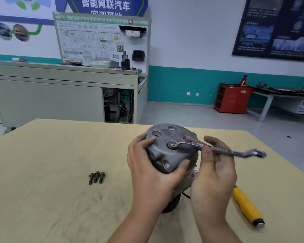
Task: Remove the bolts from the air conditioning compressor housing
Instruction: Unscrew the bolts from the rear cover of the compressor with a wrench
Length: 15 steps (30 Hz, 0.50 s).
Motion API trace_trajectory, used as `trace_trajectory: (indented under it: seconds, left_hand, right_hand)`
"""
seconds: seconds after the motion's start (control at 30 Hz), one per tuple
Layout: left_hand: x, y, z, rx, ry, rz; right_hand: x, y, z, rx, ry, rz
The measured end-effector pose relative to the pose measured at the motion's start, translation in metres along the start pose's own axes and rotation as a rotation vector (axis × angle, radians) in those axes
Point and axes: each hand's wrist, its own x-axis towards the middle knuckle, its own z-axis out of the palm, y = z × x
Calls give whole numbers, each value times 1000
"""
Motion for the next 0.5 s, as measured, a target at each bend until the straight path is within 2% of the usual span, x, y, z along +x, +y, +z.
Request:
trace_trajectory:
  seconds: [0.1,0.2,0.5]
  left_hand:
    - [0,-3,-3,-2,11,5]
    - [0,-3,-5,-8,12,-1]
    - [-2,1,-1,-16,36,-22]
  right_hand:
    - [22,0,4,46,-104,282]
    - [43,-2,11,1,-235,412]
    - [61,-18,35,-343,-498,386]
